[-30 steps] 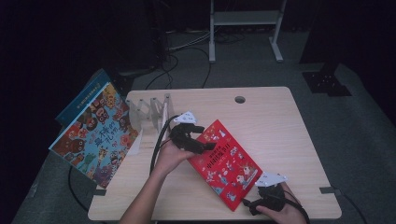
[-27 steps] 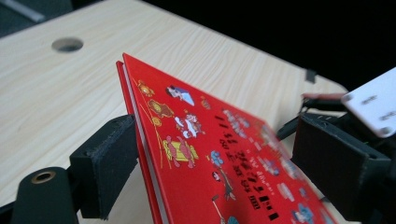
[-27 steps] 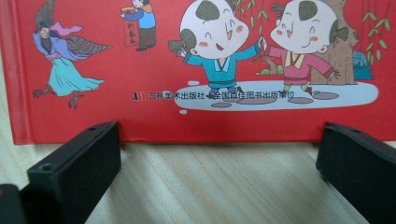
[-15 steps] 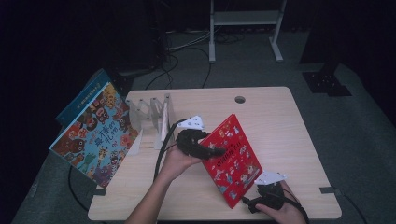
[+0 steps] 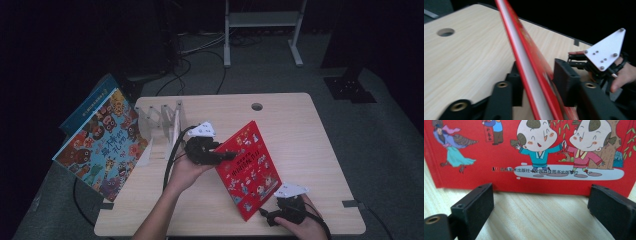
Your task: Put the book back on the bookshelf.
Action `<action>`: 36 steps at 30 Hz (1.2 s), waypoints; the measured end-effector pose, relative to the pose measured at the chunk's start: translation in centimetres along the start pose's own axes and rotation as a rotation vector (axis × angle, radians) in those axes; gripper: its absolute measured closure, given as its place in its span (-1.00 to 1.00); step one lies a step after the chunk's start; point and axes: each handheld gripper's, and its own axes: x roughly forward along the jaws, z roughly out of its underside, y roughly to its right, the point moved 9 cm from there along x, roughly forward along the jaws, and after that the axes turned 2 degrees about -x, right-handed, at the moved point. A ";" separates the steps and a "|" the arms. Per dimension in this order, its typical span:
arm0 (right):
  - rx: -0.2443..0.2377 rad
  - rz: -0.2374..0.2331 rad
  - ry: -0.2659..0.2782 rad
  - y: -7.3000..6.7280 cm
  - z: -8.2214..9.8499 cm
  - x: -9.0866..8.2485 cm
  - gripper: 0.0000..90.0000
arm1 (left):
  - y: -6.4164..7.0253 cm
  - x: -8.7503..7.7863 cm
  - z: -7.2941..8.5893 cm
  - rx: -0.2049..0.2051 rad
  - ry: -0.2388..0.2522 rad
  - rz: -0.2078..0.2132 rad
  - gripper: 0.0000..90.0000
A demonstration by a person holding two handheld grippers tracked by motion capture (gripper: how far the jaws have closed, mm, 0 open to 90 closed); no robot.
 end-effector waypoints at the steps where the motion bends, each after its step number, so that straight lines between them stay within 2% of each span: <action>1: 0.001 0.001 0.003 0.0 0.0 0.0 -0.81 | 0.0 0.0 -0.1 0.000 0.000 -0.002 0.42; 9: 0.005 0.007 0.025 0.7 -0.1 -0.4 -0.53 | 0.2 -0.4 -1.0 0.013 -0.018 0.029 0.51; 16: 0.004 0.007 0.060 1.9 -1.5 -1.0 -0.51 | 0.7 -1.4 -2.2 0.069 -0.055 0.058 0.60; 21: 0.002 -0.016 0.069 2.4 -2.8 -0.2 -0.50 | 0.9 -2.1 -2.8 0.097 -0.065 0.071 0.67; 26: -0.007 -0.054 0.067 2.0 -3.6 0.8 -0.49 | 1.2 -2.8 -3.2 0.116 -0.076 0.099 0.74; 28: -0.024 -0.065 0.068 1.8 -4.0 1.2 -0.49 | 1.3 -3.0 -3.3 0.137 -0.085 0.102 0.75; 32: -0.029 -0.084 0.063 1.3 -4.5 1.7 -0.47 | 1.3 -3.5 -3.1 0.142 -0.090 0.137 0.75; 36: -0.041 -0.118 0.066 0.5 -4.7 1.9 -0.45 | 1.3 -3.9 -2.8 0.156 -0.092 0.143 0.74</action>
